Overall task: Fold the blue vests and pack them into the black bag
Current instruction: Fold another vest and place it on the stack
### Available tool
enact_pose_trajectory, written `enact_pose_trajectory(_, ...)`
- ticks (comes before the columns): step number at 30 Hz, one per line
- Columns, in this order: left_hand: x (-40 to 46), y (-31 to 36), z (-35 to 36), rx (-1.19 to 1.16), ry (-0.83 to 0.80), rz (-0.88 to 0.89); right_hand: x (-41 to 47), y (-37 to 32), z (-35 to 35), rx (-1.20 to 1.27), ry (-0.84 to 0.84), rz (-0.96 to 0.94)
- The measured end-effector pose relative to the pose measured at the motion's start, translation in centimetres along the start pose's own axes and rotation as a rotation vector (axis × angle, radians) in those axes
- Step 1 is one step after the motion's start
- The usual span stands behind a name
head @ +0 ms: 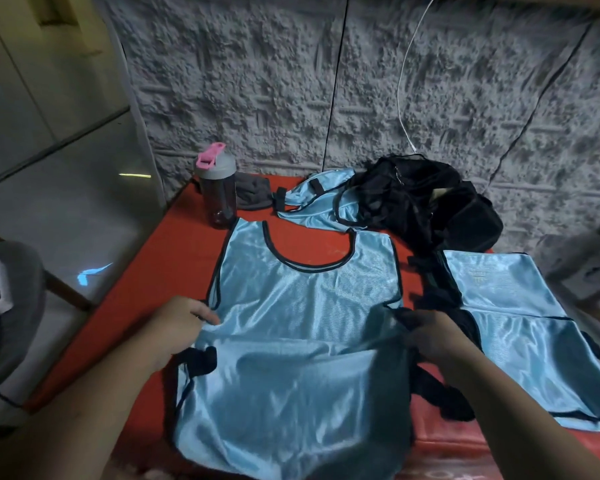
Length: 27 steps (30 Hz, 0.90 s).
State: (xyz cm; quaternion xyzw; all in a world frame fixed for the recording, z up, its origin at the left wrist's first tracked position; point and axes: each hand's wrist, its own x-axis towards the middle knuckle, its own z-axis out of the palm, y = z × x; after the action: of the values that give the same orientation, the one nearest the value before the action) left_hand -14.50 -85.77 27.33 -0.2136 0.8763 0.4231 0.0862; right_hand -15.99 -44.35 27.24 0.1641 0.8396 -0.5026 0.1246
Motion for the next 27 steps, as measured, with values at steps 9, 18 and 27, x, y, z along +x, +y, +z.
enact_pose_trajectory(9, 2.7, 1.3, 1.8, -0.659, 0.131, -0.031, 2.4, -2.2, -0.2, 0.263, 0.276, -0.073)
enact_pose_trajectory(18, 1.8, 0.3, 1.5, 0.045, 0.093, 0.204, 2.4, -0.9, 0.9, -0.241, 0.249, -0.127)
enact_pose_trajectory(27, 5.4, 1.1, 1.2, -0.176, 0.256, 0.171, 4.2, -2.6, 0.0, 0.043, 0.448, -0.123)
